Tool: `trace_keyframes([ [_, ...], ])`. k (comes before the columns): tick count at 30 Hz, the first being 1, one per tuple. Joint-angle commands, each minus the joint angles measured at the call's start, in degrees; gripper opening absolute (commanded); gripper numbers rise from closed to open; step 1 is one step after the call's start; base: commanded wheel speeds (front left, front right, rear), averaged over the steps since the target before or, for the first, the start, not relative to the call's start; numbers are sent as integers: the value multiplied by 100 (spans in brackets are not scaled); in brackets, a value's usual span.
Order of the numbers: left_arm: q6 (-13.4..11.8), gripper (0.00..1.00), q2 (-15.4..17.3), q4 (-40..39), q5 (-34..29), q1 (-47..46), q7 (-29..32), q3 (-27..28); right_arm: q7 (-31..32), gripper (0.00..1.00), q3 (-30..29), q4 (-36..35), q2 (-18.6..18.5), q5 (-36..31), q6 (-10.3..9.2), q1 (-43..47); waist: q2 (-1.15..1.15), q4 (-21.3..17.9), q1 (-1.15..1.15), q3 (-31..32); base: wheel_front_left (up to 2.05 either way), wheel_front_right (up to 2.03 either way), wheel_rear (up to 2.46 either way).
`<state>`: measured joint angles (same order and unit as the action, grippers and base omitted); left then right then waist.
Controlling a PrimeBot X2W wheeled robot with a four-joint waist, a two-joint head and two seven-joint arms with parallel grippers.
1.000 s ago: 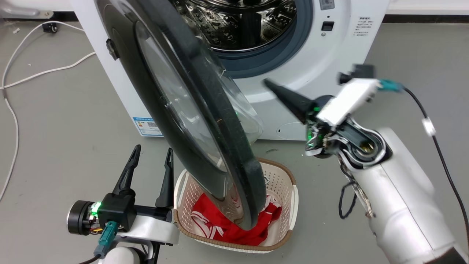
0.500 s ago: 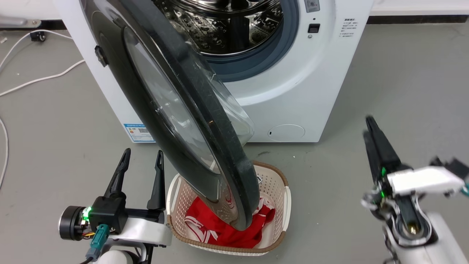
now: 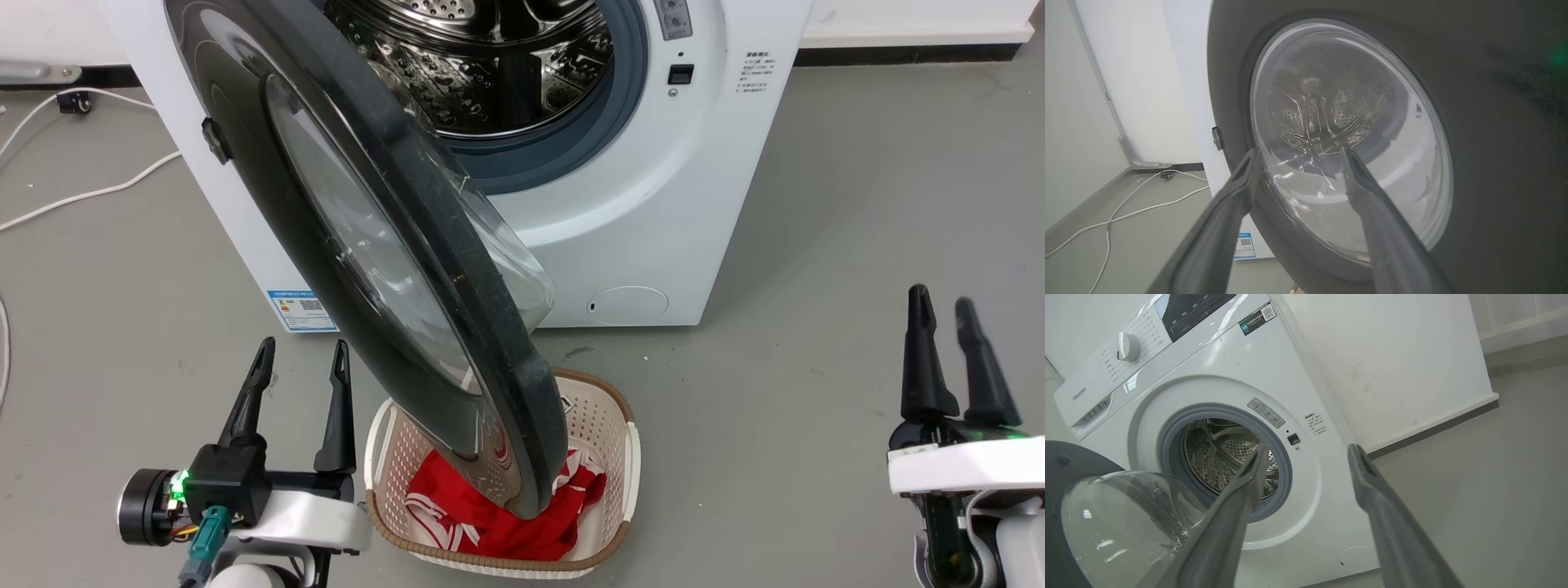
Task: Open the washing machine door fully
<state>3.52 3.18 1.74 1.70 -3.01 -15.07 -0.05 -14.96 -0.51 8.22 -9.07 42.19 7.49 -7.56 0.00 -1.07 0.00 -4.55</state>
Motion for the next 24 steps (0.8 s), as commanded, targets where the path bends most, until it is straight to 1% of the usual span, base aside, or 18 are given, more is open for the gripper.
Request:
trace_keyframes([
  [1,-16,100,11,-28,-8,40,-13,12,-17,100,-212,-243,196,-841,0,144,0,4,0,11,0,0,0],
  [5,-7,100,9,-34,-14,44,-13,31,20,100,-488,-761,441,-2573,-1,308,0,25,0,30,0,0,0],
  [7,6,100,15,-29,-29,48,-13,37,122,100,-503,-986,534,-3186,-1,468,0,43,0,39,0,0,0],
  [11,13,100,32,-42,-53,39,-13,50,259,100,-412,-1225,617,-3902,-2,723,0,51,0,34,0,0,0],
  [15,28,100,43,-31,-65,32,-13,36,282,100,-332,-1058,627,-3927,-2,831,0,55,0,27,0,0,0],
  [24,48,100,62,7,-81,27,-13,11,175,100,-257,-758,627,-3898,-2,688,0,67,0,27,0,0,0],
])
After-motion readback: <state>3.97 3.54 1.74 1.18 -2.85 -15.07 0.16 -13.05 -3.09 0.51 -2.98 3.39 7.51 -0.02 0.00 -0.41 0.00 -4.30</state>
